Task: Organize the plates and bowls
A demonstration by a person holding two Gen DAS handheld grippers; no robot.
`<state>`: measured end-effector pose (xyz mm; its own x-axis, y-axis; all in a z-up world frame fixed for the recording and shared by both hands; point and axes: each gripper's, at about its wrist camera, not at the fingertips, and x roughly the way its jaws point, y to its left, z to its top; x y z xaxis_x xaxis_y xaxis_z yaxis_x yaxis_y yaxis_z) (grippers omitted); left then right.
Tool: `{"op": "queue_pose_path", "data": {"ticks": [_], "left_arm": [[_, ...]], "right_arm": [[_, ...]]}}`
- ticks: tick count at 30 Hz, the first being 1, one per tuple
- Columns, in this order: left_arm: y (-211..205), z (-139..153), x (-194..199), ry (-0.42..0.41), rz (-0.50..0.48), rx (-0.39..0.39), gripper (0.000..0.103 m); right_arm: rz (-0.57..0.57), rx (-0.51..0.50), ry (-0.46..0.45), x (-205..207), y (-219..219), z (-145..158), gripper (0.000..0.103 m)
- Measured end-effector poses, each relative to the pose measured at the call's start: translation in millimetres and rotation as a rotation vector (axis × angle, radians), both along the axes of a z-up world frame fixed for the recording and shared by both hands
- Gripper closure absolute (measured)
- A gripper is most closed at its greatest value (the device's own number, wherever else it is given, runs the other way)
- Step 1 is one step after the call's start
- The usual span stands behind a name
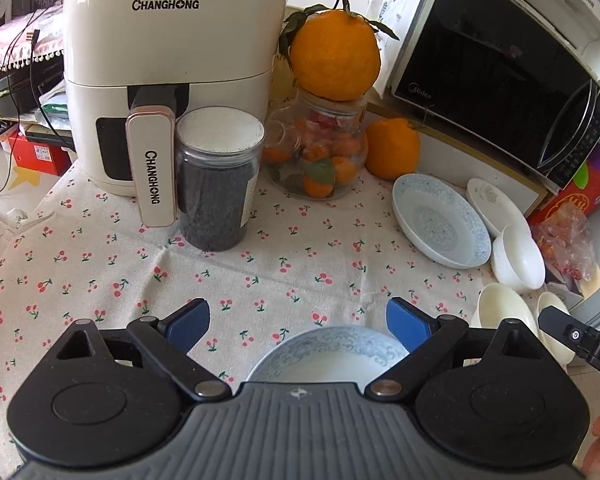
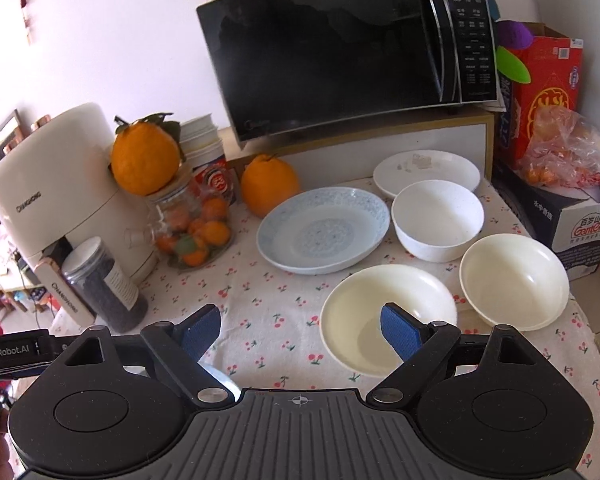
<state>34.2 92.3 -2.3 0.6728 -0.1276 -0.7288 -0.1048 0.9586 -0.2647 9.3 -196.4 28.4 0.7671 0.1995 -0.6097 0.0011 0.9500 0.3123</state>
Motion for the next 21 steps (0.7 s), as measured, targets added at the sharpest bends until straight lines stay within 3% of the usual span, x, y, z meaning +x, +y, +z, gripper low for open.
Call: {"op": "queue_pose_path", "data": {"ticks": [2, 5, 10, 13, 17, 21], "left_arm": [[-6.2, 1.8, 14.9, -0.001, -0.015, -0.048, 0.015], [-25.9, 2.6, 37.8, -0.005, -0.034, -0.124, 0.019], [-70.0, -10.9, 89.4, 0.047, -0.082, -0.139, 0.023], [-85.5, -25.4, 119.6, 0.081, -0.070, -0.121, 0.027], [-91.9, -42.4, 142.3, 0.117, -0.046, -0.140, 0.036], [-98.3, -50.3, 159.1, 0.114, -0.039, -0.132, 0.039]], "right_arm": [[-0.044, 0.044, 0.000, 12.1, -17.0, 2.5, 0.015], [-0.048, 0.125, 0.019, 37.1, -32.8, 3.2, 0.028], [-0.097, 0.278, 0.142, 86.8, -50.4, -24.0, 0.049], [-0.128, 0.300, 0.212, 112.3, -53.3, -42.3, 0.059], [-0.164, 0.311, 0.248, 138.1, -58.7, -58.9, 0.062], [-0.187, 0.349, 0.301, 149.5, -59.6, -76.8, 0.066]]}}
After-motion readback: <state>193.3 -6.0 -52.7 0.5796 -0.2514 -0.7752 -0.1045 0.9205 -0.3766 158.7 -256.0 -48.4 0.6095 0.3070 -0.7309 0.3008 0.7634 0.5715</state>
